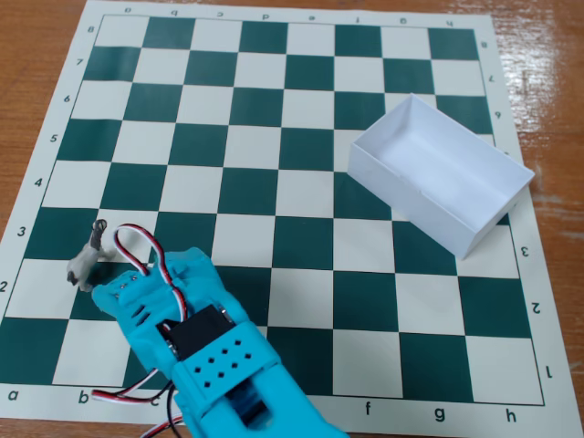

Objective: Grab the toy horse and put it in the box.

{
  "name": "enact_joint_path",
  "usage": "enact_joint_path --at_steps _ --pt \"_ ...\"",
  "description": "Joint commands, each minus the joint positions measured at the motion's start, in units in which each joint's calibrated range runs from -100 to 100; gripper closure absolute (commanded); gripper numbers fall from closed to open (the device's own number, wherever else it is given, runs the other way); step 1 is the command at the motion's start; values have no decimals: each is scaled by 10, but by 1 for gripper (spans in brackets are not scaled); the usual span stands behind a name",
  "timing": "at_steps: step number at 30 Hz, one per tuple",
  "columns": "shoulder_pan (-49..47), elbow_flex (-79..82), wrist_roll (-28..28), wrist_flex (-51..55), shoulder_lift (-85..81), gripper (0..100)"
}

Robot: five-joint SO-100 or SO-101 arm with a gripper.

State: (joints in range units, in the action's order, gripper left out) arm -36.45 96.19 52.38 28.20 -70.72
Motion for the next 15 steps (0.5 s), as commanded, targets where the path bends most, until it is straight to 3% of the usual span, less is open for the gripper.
enact_joint_path --at_steps 1,10,15 --pt "-6 -18 2 -56 28 73" --pt "29 -20 -6 -77 8 73" --pt "24 -82 -54 59 -10 73"
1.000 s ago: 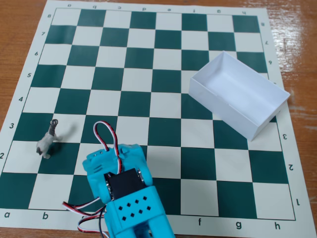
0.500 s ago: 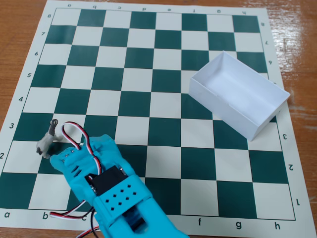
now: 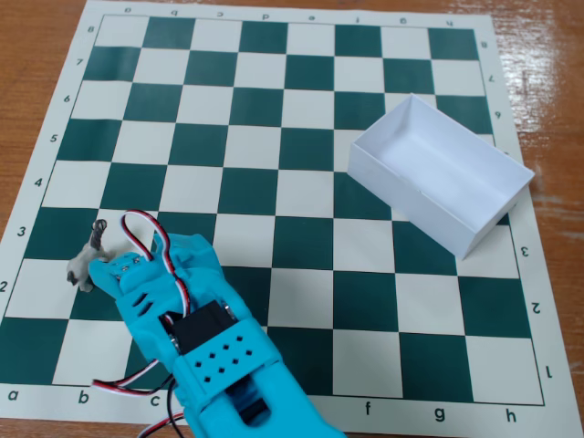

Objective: Grab the toy horse and put it in the box.

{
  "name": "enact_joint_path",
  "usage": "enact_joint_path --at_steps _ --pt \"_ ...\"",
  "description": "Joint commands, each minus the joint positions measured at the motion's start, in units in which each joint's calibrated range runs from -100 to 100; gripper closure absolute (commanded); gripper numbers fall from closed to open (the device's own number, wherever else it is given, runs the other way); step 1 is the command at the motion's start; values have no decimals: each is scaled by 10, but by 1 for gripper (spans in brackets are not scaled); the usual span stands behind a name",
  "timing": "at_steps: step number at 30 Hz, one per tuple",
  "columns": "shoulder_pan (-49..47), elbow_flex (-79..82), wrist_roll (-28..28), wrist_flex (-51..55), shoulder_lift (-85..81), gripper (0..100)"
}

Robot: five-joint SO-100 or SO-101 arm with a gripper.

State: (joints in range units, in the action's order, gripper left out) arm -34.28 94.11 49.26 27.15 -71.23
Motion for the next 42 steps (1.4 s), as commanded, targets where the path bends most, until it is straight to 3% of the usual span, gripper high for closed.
enact_joint_path --at_steps 1,5,22,30,42 --pt "-1 -89 -36 108 1 73" --pt "-19 -209 -99 215 85 73" --pt "-80 -570 -294 332 521 73" --pt "-89 -705 -334 351 664 73" --pt "-88 -769 -337 342 780 73"
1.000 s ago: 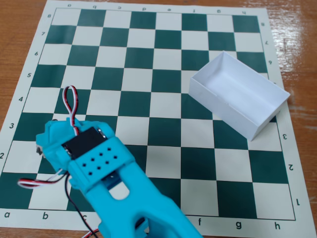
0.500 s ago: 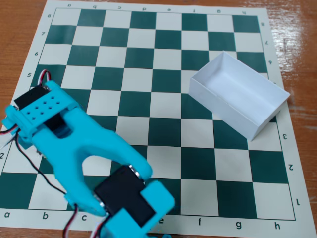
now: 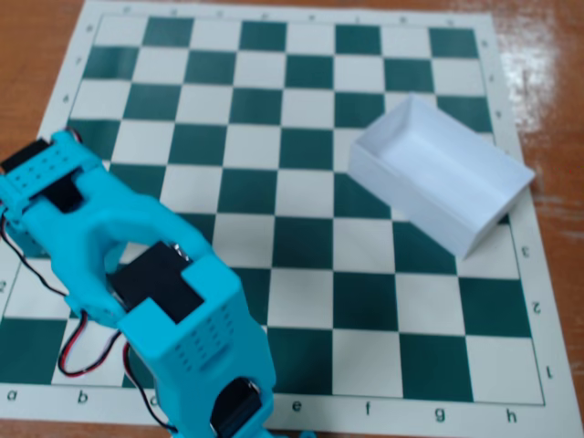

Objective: Grab the toy horse and put it in the box.

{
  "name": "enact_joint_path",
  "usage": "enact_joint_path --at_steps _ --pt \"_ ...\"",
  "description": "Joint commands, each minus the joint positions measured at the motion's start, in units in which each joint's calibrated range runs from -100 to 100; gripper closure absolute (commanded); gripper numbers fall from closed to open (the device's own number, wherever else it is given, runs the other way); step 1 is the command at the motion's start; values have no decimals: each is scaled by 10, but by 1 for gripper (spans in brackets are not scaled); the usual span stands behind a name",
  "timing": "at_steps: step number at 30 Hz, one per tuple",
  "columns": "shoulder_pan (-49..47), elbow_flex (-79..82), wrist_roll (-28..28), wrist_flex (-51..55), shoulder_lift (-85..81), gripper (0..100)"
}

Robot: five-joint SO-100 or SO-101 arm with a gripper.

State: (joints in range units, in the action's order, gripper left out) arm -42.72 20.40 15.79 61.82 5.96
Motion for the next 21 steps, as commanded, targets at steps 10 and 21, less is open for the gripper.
enact_joint_path --at_steps 10,21 --pt "-1 -55 -14 -20 60 98" --pt "27 -51 29 34 -35 100"
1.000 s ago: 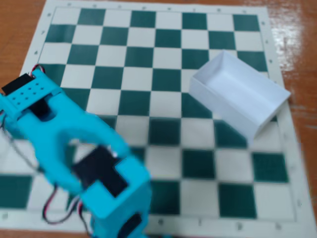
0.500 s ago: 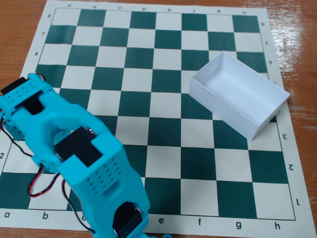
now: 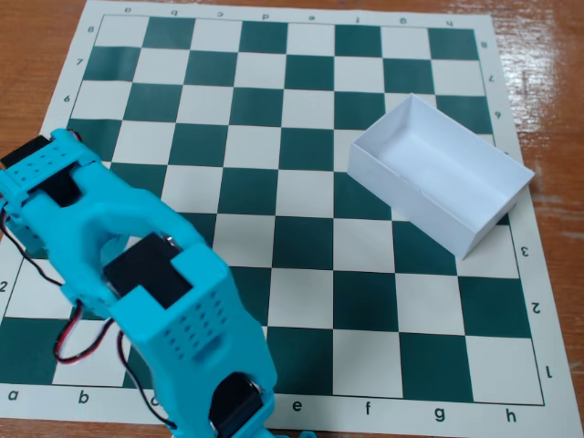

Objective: Grab the toy horse and put it in the box.

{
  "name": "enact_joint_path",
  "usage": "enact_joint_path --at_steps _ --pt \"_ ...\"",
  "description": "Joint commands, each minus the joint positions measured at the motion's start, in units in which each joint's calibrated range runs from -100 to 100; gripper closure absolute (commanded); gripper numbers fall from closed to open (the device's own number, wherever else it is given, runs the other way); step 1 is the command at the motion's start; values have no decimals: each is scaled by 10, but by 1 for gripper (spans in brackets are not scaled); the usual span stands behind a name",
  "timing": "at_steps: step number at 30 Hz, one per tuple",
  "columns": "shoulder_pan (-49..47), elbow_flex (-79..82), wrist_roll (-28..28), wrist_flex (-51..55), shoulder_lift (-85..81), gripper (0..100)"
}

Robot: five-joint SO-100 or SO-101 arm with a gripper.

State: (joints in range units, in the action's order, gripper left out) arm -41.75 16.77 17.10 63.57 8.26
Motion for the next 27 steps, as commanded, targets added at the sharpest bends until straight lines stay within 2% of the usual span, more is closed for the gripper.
enact_joint_path --at_steps 1,8,13,17,22,27 --pt "23 -12 22 25 -74 100" --pt "75 17 70 66 -212 100" --pt "147 89 134 57 -322 100" --pt "236 189 205 -9 -419 100" --pt "358 321 291 -141 -514 100" --pt "459 423 337 -283 -530 100"
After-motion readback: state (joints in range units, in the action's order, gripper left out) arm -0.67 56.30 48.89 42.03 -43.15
